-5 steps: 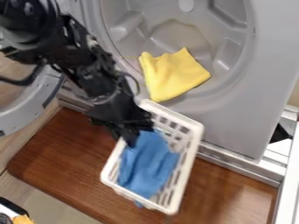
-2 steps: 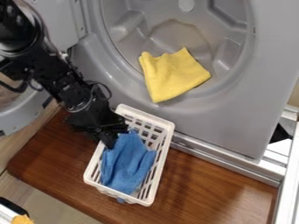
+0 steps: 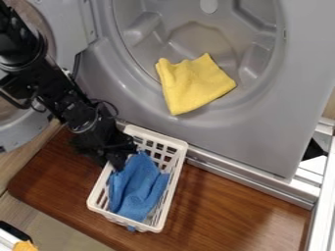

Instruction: Put basket in front of the dryer

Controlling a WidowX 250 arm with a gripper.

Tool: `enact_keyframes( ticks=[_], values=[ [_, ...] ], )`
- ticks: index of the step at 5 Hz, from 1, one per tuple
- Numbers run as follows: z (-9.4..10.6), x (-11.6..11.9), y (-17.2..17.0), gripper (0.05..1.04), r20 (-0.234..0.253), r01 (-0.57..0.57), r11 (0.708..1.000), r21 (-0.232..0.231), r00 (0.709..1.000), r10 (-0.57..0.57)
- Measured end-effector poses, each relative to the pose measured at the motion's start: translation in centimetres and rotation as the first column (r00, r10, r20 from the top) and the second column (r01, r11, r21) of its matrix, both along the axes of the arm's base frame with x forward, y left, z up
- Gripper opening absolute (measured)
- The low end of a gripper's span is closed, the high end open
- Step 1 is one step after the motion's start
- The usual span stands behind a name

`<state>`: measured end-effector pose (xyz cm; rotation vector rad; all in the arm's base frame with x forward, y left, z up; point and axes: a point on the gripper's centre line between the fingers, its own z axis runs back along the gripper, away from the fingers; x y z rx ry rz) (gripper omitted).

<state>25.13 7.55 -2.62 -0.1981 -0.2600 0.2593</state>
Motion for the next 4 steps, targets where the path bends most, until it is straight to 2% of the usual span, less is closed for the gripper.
enact_keyframes(
  ticks=[2,3,4],
  values=[
    [0.0,0.3,-1.8,0.926,-0.048,0.068,0.998,0.015,0.997,-0.067],
    [1.0,0.8,-2.6,1.007,-0.049,0.106,0.993,0.045,0.993,-0.104],
    [2.2,0.8,-2.9,1.002,-0.068,0.121,0.989,0.086,0.991,-0.115]
  ],
)
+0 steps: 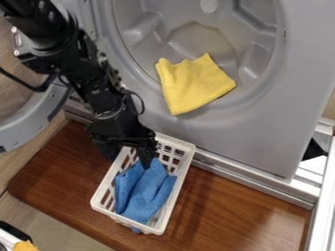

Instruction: Put basket in front of the dryer

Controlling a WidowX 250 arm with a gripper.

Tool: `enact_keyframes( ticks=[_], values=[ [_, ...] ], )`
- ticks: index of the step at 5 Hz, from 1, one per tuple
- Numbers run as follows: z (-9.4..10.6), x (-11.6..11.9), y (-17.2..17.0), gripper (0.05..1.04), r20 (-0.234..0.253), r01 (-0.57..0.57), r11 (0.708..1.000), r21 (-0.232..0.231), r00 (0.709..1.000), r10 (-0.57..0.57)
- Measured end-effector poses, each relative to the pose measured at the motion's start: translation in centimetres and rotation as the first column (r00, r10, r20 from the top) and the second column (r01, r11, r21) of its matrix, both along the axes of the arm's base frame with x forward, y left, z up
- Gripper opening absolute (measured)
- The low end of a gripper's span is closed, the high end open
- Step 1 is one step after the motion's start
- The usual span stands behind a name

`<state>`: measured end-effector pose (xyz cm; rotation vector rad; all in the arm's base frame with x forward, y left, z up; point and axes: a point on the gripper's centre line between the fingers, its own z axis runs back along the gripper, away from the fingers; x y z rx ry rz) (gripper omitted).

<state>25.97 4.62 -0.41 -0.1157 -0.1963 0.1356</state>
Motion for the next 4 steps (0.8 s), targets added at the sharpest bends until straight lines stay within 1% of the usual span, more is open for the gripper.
enact_keyframes(
  ticks=[2,3,4],
  values=[
    [3.4,0.1,-1.0,1.001,0.036,0.034,0.996,0.081,0.999,-0.037],
    [6.4,-0.4,-1.6,1.001,0.120,0.037,0.997,0.072,0.992,-0.046],
    [6.4,-0.4,-1.7,1.001,0.120,0.043,0.996,0.074,0.991,-0.051]
  ],
)
